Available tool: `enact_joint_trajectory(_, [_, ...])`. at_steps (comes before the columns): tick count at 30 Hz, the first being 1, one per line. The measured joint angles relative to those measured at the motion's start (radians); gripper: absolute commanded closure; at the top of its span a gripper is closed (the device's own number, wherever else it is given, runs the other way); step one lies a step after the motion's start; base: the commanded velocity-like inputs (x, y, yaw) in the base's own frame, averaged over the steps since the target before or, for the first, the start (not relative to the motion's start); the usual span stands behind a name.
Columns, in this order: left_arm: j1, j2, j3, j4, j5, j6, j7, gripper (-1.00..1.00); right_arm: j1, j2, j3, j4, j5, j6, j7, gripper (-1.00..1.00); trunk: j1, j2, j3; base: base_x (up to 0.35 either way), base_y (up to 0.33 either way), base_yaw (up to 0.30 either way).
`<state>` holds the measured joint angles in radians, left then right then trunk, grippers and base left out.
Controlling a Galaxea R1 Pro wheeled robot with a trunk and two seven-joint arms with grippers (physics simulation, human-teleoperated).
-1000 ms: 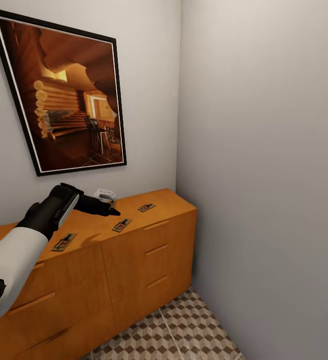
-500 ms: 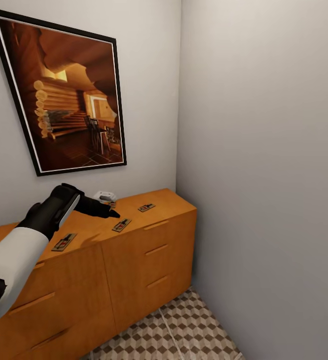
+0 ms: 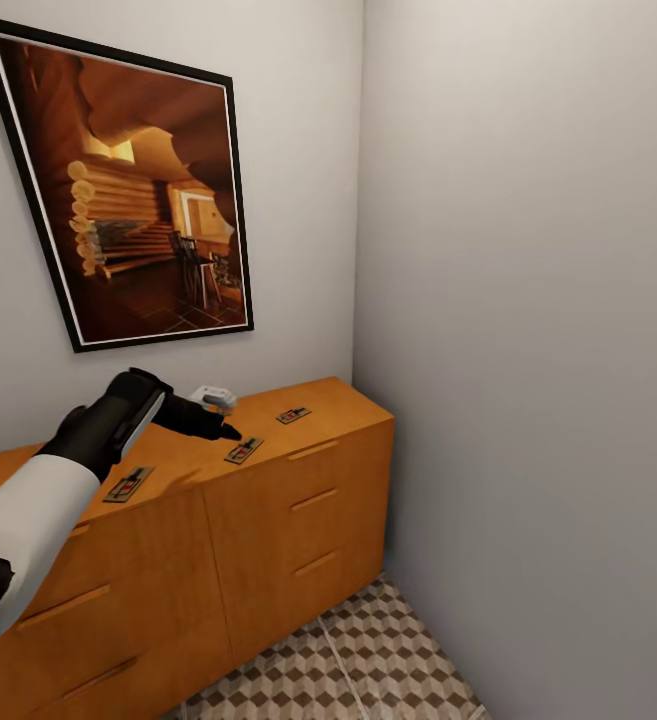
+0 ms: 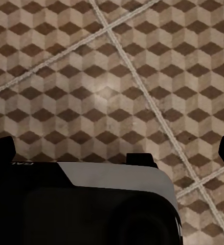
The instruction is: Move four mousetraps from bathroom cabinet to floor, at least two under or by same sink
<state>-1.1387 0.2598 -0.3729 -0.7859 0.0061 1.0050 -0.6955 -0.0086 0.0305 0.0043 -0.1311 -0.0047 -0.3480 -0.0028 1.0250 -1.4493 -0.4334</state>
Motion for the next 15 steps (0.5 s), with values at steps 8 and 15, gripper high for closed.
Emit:
enact_joint_trajectory(8, [0.0,0.0,-0.06,-0.001,0.001,0.001,0.0,-1.0,0.0,0.0,0.0,0.0,0.0,0.0,0.0,-1.0,0.0,0.0,0.0,0.038,0.0,0.0])
enact_joint_trajectory(15, [0.0,0.0,-0.083,0.0,0.001,0.001,0.0,-1.0,0.0,0.0,0.0,0.0,0.0,0.0,0.0,-1.0,0.0,0.0,0.0,0.226,0.0,0.0])
